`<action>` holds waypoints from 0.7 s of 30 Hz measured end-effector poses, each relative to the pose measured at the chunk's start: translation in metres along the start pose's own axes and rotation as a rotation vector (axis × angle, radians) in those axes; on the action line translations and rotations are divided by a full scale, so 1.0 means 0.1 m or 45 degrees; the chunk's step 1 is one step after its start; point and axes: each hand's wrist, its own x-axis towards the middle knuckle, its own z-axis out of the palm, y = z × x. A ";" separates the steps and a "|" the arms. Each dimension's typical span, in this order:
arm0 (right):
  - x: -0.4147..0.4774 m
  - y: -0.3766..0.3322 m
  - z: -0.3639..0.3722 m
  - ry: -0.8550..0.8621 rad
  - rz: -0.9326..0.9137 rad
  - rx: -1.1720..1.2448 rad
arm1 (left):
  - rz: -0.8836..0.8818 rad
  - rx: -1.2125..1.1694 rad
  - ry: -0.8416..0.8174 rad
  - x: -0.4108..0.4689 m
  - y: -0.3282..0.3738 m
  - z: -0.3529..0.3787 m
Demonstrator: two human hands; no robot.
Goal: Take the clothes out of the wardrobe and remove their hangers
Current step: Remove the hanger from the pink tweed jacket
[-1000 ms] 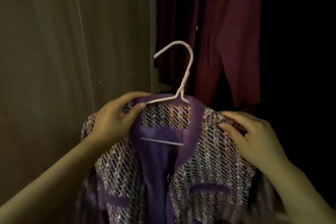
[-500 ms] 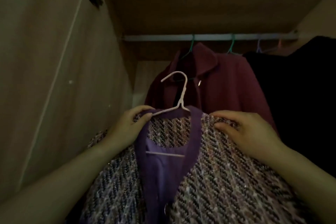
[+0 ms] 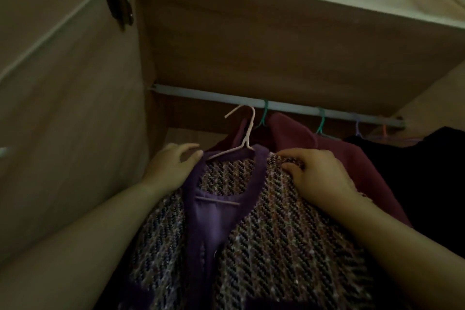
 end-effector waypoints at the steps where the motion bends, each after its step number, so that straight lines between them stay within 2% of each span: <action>1: 0.18 -0.01 0.02 0.000 0.007 -0.033 | -0.057 -0.013 0.013 0.13 -0.02 0.00; 4: 0.71 -0.02 0.03 0.004 0.024 -0.127 | -0.150 -0.016 0.000 0.51 -0.08 -0.02; 10: 1.30 -0.08 0.14 0.053 0.064 -0.183 | -0.089 0.142 0.049 0.70 -0.15 0.08; 16: 1.37 -0.26 0.52 -0.075 0.022 -0.175 | -0.035 0.253 -0.028 0.46 -0.36 0.35; 21: 1.20 -0.36 0.60 0.052 -0.054 -0.288 | -0.071 0.089 0.039 0.25 -0.42 0.30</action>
